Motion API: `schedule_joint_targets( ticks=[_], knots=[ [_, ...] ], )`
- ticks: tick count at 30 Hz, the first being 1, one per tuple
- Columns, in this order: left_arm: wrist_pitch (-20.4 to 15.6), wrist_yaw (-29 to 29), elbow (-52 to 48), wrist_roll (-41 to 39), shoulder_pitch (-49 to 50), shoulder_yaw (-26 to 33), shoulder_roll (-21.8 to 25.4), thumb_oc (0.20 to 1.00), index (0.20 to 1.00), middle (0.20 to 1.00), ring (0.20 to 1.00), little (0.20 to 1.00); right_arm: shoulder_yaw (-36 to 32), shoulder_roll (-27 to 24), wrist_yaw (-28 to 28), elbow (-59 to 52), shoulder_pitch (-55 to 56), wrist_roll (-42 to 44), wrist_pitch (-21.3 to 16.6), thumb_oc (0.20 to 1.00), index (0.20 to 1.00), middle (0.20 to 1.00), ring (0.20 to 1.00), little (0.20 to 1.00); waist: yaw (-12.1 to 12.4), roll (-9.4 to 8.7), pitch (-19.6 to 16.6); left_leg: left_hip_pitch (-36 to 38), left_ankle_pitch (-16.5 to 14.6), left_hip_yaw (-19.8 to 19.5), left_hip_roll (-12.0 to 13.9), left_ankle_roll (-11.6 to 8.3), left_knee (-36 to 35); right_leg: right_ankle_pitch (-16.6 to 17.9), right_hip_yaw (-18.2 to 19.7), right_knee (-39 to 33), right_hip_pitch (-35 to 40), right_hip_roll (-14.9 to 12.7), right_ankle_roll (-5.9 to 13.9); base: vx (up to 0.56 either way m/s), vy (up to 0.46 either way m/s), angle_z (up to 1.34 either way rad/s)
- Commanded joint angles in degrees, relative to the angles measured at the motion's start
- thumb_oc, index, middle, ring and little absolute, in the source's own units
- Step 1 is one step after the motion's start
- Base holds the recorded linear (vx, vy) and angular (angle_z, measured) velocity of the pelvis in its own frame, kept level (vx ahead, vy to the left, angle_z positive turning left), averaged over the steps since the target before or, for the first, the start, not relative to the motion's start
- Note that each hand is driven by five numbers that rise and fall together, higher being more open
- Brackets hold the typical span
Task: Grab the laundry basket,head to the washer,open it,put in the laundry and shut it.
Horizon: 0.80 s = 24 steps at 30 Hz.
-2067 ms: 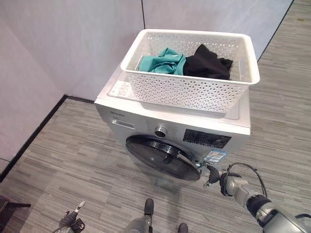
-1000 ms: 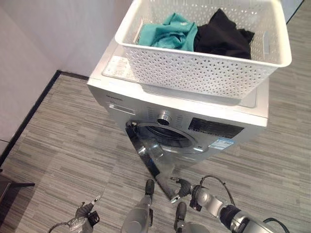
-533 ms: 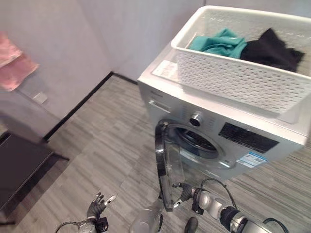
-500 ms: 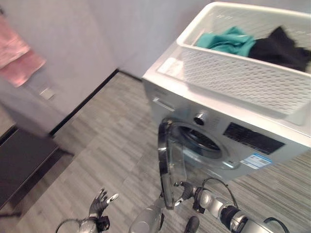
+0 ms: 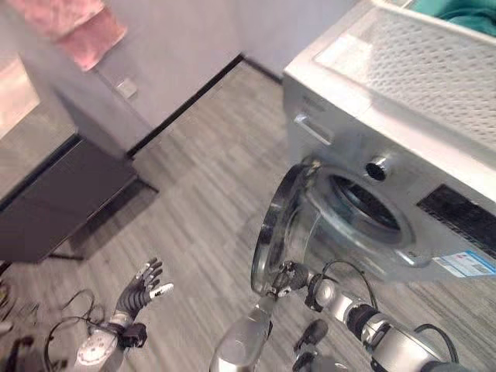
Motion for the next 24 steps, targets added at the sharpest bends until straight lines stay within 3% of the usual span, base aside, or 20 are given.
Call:
schedule_joint_targets(
  ticks=[1,2,3,5,7,8,9,15,16,17,18,20,21,24],
  knots=[
    [-3.6,-0.4,-2.5,-1.7,-2.5,-0.8,2.9,1.000,1.000,1.000,1.000,1.000,-2.0,3.6,-6.5,-3.0,-6.0,1.7,-2.9,1.000,1.000,1.000,1.000,1.000,0.0,-1.83,1.6,-1.6,7.0,2.2,-3.8,5.47,-3.5,2.0,8.1,-0.4,-0.6,-3.0,4.85,-0.07,0.076,-0.07],
    [-3.6,-0.4,-2.5,-1.7,-2.5,-0.8,2.9,1.000,1.000,1.000,1.000,1.000,-2.0,3.6,-6.5,-3.0,-6.0,1.7,-2.9,1.000,1.000,1.000,1.000,1.000,0.0,-1.83,1.6,-1.6,7.0,2.2,-3.8,5.47,-3.5,2.0,8.1,-0.4,-0.6,-3.0,4.85,0.02,0.038,-0.01],
    [-4.9,-0.4,-3.3,-2.6,-2.9,-1.3,3.9,1.000,1.000,1.000,1.000,1.000,-3.7,3.3,-10.2,-5.1,-5.3,2.6,-4.5,1.000,1.000,1.000,1.000,1.000,0.0,-2.24,1.5,-1.3,6.1,3.1,-3.7,6.13,-3.5,2.1,9.0,-0.5,-0.8,-3.3,5.00,0.09,0.130,-0.02],
    [-4.8,-6.7,-4.9,-7.2,-5.0,-5.2,10.3,1.000,1.000,1.000,1.000,1.000,-3.7,2.6,-6.2,-5.7,-0.8,6.3,-5.5,1.000,1.000,1.000,1.000,1.000,-1.4,-4.50,0.3,0.5,2.5,7.9,-4.0,8.33,-2.2,3.3,14.1,-3.7,1.2,-4.4,6.12,0.20,0.263,-0.42],
    [-4.8,-6.7,-4.8,-7.2,-5.1,-5.3,10.3,1.000,1.000,1.000,1.000,1.000,-3.8,2.6,-6.2,-5.7,-0.8,6.3,-5.5,1.000,1.000,1.000,1.000,1.000,-1.3,-4.50,0.3,0.5,2.5,8.0,-4.0,8.33,-2.2,3.4,14.2,-3.7,1.2,-4.4,6.12,0.12,0.141,-0.93],
    [-4.4,-7.1,0.3,-4.2,-7.3,-8.3,9.7,1.000,1.000,1.000,1.000,1.000,-6.3,0.9,-4.2,-5.8,4.6,9.9,-5.8,1.000,1.000,1.000,1.000,1.000,-3.3,-5.87,-0.3,2.0,0.8,10.8,-4.1,9.30,-2.1,3.7,16.8,-4.4,2.2,-4.9,6.80,0.11,0.134,-0.90],
    [-4.4,-7.1,0.3,-4.2,-7.4,-8.3,9.6,1.000,1.000,1.000,1.000,1.000,-6.4,0.8,-4.2,-5.8,4.6,9.9,-5.8,1.000,1.000,1.000,1.000,1.000,-3.2,-5.83,-0.4,1.8,0.9,10.8,-4.1,9.32,-2.1,3.8,16.8,-4.4,2.0,-4.8,6.81,0.16,0.183,-0.68],
    [-3.7,-3.6,19.2,8.0,-15.8,-12.8,0.1,1.000,1.000,1.000,1.000,1.000,-15.1,-4.6,0.1,-9.0,18.1,19.5,-6.3,1.000,1.000,1.000,1.000,1.000,-10.3,-9.32,-0.4,5.7,-1.9,18.4,-3.4,10.14,-3.3,5.5,23.5,-4.4,1.3,-5.2,8.31,0.08,0.126,-0.54],
    [-3.7,-3.6,19.2,8.0,-15.8,-12.9,0.0,1.000,1.000,1.000,1.000,1.000,-15.1,-4.6,0.1,-9.0,18.1,19.5,-6.3,1.000,1.000,1.000,1.000,1.000,-10.3,-9.29,-0.5,5.5,-1.8,18.4,-3.4,10.14,-3.3,5.6,23.6,-4.4,1.2,-5.2,8.30,0.07,0.117,-0.58],
    [-3.6,-1.3,25.2,10.8,-18.3,-11.3,-3.4,1.000,1.000,1.000,1.000,1.000,-16.9,-6.5,1.1,-10.5,20.9,20.2,-6.2,1.000,1.000,1.000,1.000,1.000,-12.2,-10.63,-0.3,6.3,-2.5,20.6,-2.9,10.39,-3.5,6.2,25.7,-4.2,0.6,-5.1,8.49,0.04,0.062,-0.78],
    [-3.6,-1.3,25.2,10.8,-18.3,-11.3,-3.4,1.000,1.000,1.000,1.000,1.000,-16.9,-6.5,1.1,-10.6,20.9,20.2,-6.2,1.000,1.000,1.000,1.000,1.000,-12.1,-10.61,-0.3,6.3,-2.5,20.6,-2.9,10.39,-3.5,6.2,25.7,-4.2,0.5,-5.0,8.50,0.08,0.088,-0.56],
    [-3.1,0.9,33.9,14.2,-21.6,-9.4,-7.3,1.000,1.000,1.000,1.000,1.000,-19.7,-7.4,2.2,-10.4,23.3,22.0,-6.0,1.000,1.000,1.000,1.000,1.000,-14.3,-11.92,-0.4,7.0,-3.4,22.8,-2.4,10.69,-3.5,6.7,27.7,-4.0,-0.1,-4.8,8.75,0.06,0.114,-0.62],
    [-2.1,5.5,45.7,17.9,-27.2,-5.3,-11.2,1.000,1.000,1.000,1.000,1.000,-23.7,-7.1,2.6,-8.5,24.7,26.6,-5.8,1.000,1.000,1.000,1.000,1.000,-16.8,-13.71,0.0,7.8,-4.3,25.4,-1.8,10.97,-3.5,7.5,30.1,-3.6,-1.1,-4.4,8.93,0.03,0.136,-0.74],
    [-1.3,9.0,53.8,21.2,-31.3,-2.0,-11.5,1.000,1.000,1.000,1.000,1.000,-25.1,-6.8,2.8,-7.4,25.2,27.4,-5.7,1.000,1.000,1.000,1.000,1.000,-18.0,-15.19,0.1,8.1,-4.8,27.5,-1.3,11.10,-3.5,8.2,31.9,-3.7,-2.0,-3.9,9.14,0.02,0.113,-0.95]
  ],
)
